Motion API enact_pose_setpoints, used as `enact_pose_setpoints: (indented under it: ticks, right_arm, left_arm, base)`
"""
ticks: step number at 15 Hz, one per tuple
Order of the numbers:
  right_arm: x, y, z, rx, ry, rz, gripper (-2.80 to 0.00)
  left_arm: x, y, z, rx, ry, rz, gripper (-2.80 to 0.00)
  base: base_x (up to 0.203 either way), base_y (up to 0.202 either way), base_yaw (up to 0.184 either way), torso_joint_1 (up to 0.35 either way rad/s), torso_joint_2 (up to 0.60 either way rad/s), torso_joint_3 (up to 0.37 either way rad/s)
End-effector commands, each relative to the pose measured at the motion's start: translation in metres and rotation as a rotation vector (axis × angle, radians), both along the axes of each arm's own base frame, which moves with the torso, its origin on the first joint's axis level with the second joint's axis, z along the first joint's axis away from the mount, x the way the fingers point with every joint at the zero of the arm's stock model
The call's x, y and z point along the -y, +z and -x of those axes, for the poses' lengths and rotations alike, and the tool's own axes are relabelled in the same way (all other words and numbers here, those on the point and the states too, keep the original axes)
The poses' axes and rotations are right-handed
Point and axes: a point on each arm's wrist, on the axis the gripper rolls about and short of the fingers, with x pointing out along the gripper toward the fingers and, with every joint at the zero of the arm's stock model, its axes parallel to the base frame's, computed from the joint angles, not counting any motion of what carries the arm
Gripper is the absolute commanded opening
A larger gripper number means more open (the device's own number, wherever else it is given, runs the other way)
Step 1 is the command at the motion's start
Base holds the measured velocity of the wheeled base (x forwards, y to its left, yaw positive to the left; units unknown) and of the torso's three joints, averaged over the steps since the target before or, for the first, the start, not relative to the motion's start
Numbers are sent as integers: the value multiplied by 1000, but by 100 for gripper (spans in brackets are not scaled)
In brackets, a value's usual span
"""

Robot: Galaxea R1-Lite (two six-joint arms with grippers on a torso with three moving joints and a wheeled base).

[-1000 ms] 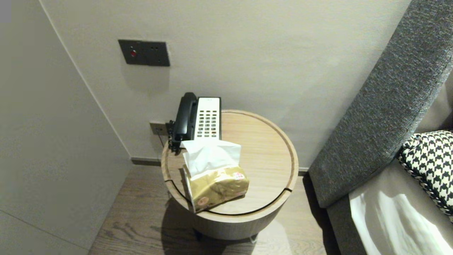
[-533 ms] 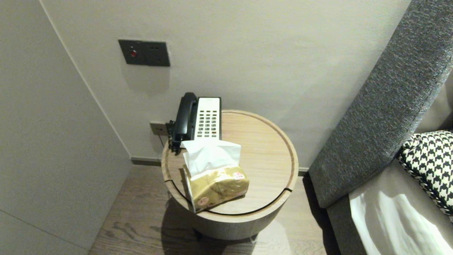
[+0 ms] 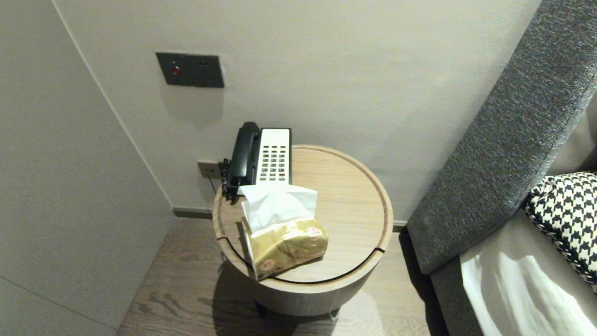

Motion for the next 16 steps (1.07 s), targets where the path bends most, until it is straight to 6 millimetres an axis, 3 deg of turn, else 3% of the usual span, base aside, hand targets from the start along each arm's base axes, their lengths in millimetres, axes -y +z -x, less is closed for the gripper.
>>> enact_pose_setpoints:
  ticks: [1,16]
  right_arm:
    - [0,-11,-3,-41,0,-1,-280]
    - [0,-11,-3,-41,0,-1,-280]
  left_arm:
    - [0,-5,0,-16,-11,-62,-280]
    - [0,-4,-1,2,-13,8,-280]
  base:
    - [0,0,0,0,0,0]
    - [0,0,0,0,0,0]
